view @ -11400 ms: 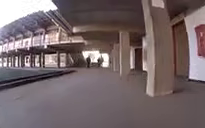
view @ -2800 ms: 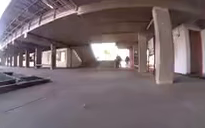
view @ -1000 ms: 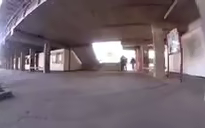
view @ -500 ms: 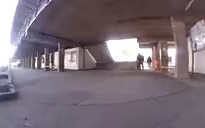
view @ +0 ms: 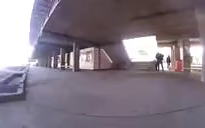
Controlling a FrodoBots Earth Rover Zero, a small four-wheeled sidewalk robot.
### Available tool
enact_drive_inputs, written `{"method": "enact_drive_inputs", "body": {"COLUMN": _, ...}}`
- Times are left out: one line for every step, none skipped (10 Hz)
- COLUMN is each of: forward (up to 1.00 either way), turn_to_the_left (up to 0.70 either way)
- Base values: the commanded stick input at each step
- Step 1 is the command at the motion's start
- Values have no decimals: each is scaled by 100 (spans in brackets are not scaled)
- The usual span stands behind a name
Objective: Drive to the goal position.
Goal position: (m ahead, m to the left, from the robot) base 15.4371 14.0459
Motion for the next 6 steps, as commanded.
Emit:
{"method": "enact_drive_inputs", "body": {"forward": 98, "turn_to_the_left": 1}}
{"method": "enact_drive_inputs", "body": {"forward": 98, "turn_to_the_left": 1}}
{"method": "enact_drive_inputs", "body": {"forward": 98, "turn_to_the_left": 1}}
{"method": "enact_drive_inputs", "body": {"forward": 98, "turn_to_the_left": 1}}
{"method": "enact_drive_inputs", "body": {"forward": 98, "turn_to_the_left": 1}}
{"method": "enact_drive_inputs", "body": {"forward": 98, "turn_to_the_left": 20}}
